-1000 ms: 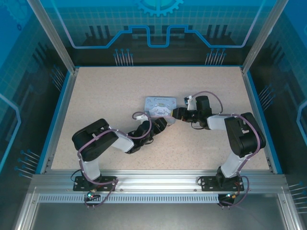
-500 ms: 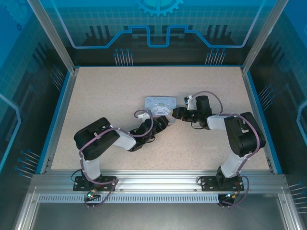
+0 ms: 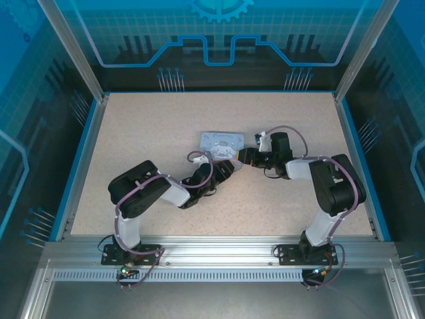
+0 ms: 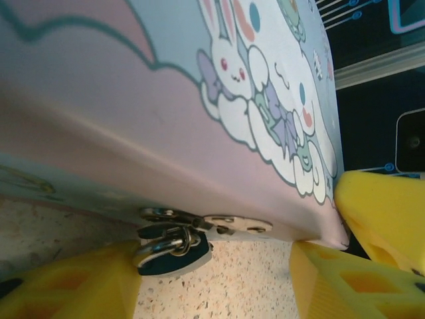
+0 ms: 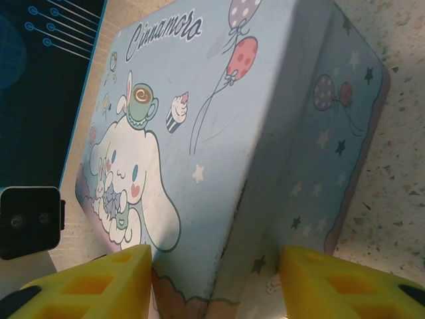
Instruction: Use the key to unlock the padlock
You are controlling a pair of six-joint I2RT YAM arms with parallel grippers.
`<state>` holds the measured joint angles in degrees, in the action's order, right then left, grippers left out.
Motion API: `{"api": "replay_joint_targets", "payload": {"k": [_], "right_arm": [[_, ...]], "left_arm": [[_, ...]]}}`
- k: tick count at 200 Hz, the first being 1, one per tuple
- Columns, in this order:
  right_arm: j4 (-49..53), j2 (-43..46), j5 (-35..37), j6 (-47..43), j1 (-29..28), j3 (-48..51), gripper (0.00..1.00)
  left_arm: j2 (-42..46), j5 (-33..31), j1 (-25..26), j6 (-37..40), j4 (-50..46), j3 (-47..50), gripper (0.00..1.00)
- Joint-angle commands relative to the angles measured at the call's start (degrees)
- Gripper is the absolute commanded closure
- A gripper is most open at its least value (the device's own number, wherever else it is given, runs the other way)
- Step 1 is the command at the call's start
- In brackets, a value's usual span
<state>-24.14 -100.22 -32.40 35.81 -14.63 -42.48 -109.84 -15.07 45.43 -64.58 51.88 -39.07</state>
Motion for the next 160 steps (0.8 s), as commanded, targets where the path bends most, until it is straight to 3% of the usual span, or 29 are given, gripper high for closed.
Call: {"api": "replay_joint_targets", "payload": {"k": [1, 79, 160], "right_arm": [[3.9, -1.95, -1.41, 0.05, -0.94, 0.56, 0.48], [3.51, -2.23, -1.76, 0.12, -0.98, 0.56, 0.48], [3.2, -2.33, -1.92, 0.13, -1.04, 0.58, 0.48]], "left_arm": [[-0.03, 1.8, -0.03, -1.05, 2.97, 0.59, 0.43], [2.85, 0.27, 0.1, -0.38, 4.68, 1.9, 0.54], [4.08, -0.69, 0.1, -0.02, 4.66, 2.38, 0.74]]}}
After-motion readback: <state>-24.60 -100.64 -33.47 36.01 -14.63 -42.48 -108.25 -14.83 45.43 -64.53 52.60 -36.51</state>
